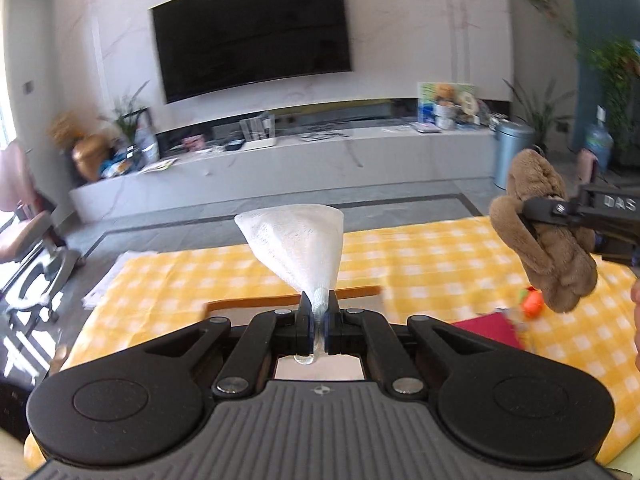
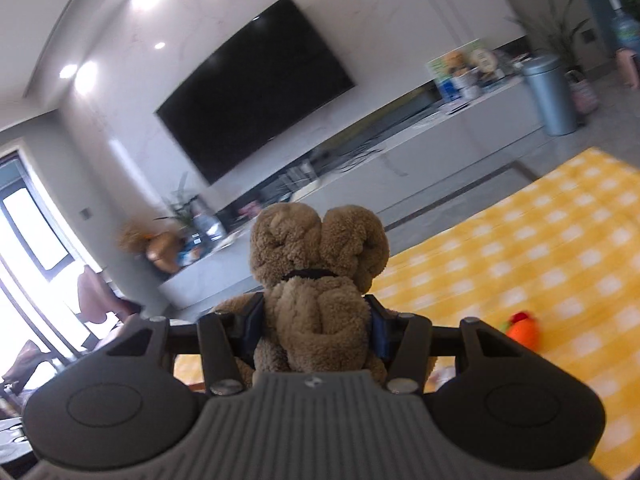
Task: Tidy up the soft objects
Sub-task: 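Carry the bear and mesh bag over the cardboard box and release both inside, then move both open tools back toward the knit ball and snack bag on the mat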
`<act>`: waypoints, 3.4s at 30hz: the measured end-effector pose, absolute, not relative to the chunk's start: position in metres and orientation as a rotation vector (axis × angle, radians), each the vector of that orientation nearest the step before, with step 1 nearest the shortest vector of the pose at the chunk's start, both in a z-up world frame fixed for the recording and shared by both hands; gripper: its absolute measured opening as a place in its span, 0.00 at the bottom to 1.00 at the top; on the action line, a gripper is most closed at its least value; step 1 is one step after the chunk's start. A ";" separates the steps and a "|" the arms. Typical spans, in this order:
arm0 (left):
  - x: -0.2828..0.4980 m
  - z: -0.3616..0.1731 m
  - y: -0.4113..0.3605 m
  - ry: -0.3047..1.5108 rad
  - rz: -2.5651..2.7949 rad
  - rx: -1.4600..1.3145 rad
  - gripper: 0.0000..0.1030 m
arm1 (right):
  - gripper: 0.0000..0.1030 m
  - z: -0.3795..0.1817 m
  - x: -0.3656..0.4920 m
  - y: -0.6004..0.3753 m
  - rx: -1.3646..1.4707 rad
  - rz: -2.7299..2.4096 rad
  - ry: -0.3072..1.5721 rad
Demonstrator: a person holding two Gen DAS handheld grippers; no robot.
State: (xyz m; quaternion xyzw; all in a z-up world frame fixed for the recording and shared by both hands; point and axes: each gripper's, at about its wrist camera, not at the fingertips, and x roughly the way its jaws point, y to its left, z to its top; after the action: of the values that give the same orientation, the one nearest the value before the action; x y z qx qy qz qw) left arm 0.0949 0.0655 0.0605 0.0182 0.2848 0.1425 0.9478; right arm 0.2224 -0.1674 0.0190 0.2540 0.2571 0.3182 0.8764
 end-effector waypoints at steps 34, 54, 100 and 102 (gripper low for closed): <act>0.091 -0.027 0.191 0.832 0.198 -0.313 0.09 | 0.49 -0.013 0.181 0.015 0.353 0.929 0.685; 0.082 -0.001 0.205 0.652 0.315 -0.268 0.68 | 0.49 -0.030 0.177 0.035 0.207 0.859 0.702; 0.061 0.067 0.120 0.510 0.308 -0.115 0.66 | 0.72 0.063 0.135 -0.055 0.041 0.687 0.461; 0.061 0.070 0.108 0.513 0.290 -0.085 0.67 | 0.72 0.068 0.131 -0.065 0.018 0.676 0.437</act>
State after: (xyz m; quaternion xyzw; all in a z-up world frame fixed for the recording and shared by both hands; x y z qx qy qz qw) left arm 0.0613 0.1081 0.0702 -0.0421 0.2526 0.1430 0.9560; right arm 0.1310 -0.0652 0.0685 0.0089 0.2127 0.3288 0.9201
